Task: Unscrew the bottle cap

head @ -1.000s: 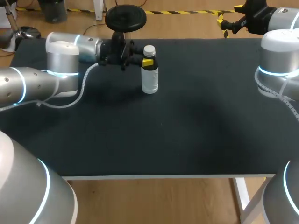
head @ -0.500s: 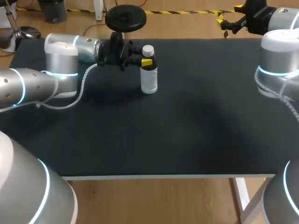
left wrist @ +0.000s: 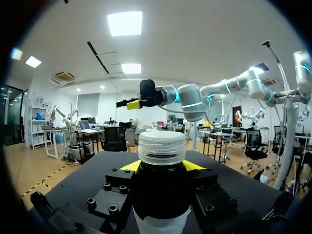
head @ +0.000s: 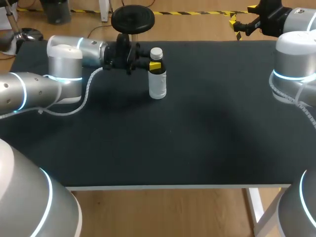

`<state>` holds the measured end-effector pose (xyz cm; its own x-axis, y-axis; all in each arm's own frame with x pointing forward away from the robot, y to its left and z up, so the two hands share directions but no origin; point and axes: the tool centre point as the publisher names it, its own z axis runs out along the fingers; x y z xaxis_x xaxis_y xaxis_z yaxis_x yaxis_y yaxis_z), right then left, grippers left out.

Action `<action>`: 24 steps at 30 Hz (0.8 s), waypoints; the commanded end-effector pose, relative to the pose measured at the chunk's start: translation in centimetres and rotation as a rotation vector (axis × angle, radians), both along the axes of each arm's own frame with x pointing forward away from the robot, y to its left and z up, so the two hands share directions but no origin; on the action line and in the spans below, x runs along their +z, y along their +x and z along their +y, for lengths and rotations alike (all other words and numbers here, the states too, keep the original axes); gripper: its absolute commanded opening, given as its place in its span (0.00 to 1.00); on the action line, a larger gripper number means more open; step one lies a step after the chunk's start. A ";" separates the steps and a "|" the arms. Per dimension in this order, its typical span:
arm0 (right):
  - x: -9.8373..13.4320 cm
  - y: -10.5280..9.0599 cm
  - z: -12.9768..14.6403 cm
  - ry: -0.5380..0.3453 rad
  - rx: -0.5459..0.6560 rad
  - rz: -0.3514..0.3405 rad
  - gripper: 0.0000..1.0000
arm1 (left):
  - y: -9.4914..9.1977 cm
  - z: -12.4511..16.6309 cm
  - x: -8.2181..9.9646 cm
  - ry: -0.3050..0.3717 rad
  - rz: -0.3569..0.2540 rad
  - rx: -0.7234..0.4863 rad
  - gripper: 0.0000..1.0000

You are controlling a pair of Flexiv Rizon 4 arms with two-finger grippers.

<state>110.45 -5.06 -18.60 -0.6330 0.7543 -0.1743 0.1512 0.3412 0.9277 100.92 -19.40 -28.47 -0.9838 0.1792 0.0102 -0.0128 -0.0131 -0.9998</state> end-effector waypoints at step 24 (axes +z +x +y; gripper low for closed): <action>0.2 -0.1 0.3 0.008 0.010 -0.002 1.00 | 0.1 -0.1 -0.1 -0.001 -0.001 -0.001 0.00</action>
